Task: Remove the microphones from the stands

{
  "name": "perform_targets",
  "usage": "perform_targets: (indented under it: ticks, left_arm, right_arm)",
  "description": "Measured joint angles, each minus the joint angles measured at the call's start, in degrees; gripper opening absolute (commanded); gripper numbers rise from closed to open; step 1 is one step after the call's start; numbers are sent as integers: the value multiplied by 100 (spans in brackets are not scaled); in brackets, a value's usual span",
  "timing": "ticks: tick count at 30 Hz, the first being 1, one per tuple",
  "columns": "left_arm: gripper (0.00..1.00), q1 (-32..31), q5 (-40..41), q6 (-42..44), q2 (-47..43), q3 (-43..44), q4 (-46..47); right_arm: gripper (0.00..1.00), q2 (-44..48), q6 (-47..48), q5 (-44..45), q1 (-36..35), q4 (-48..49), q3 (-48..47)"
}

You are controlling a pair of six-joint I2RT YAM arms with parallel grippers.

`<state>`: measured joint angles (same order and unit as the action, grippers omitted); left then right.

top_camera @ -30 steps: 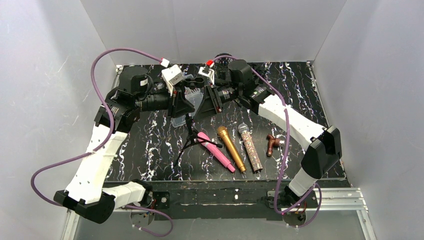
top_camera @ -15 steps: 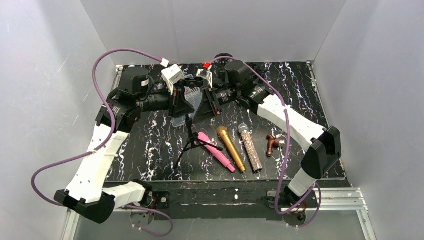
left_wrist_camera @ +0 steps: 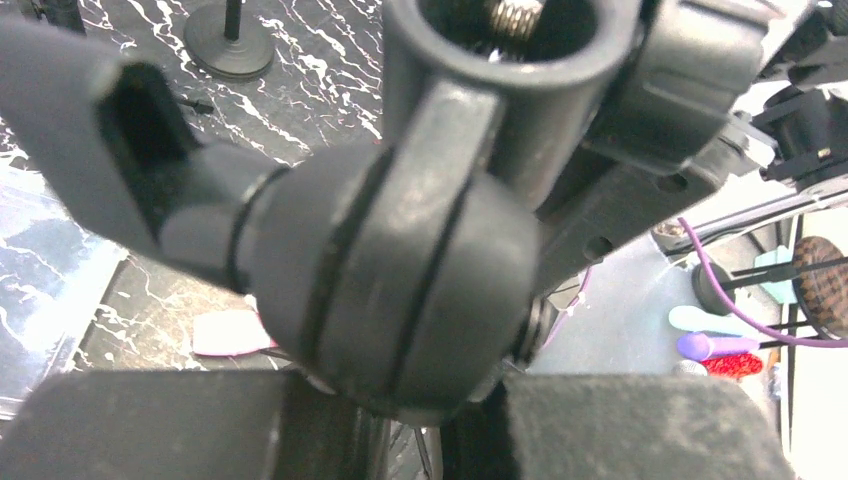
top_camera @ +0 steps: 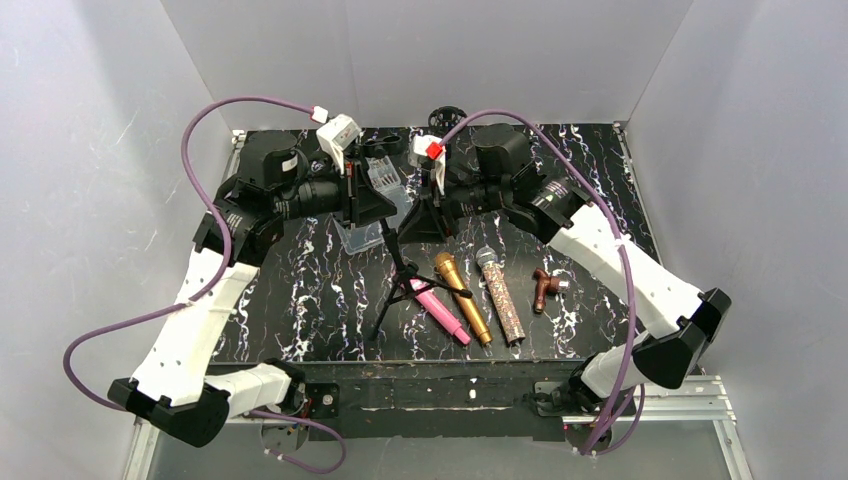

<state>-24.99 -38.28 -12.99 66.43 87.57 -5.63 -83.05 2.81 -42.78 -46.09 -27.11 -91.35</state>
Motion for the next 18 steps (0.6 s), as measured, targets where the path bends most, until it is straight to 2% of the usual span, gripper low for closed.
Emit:
perform_targets:
  ticks: [8, 11, 15, 18]
  left_arm:
    - [0, 13, 144, -544, 35, 0, 304]
    - [0, 15, 114, -649, 61, 0, 378]
    - [0, 28, -157, -691, 35, -2, 33]
    - [0, 24, -310, -625, 24, -2, -96]
  right_arm:
    - [5, 9, 1641, 824, -195, -754, -570]
    - [17, 9, 2085, 1182, -232, -949, -678]
    - [33, 9, 2472, 1880, -144, -1084, -713]
    - [40, 17, 2441, 2013, -85, -1147, -702]
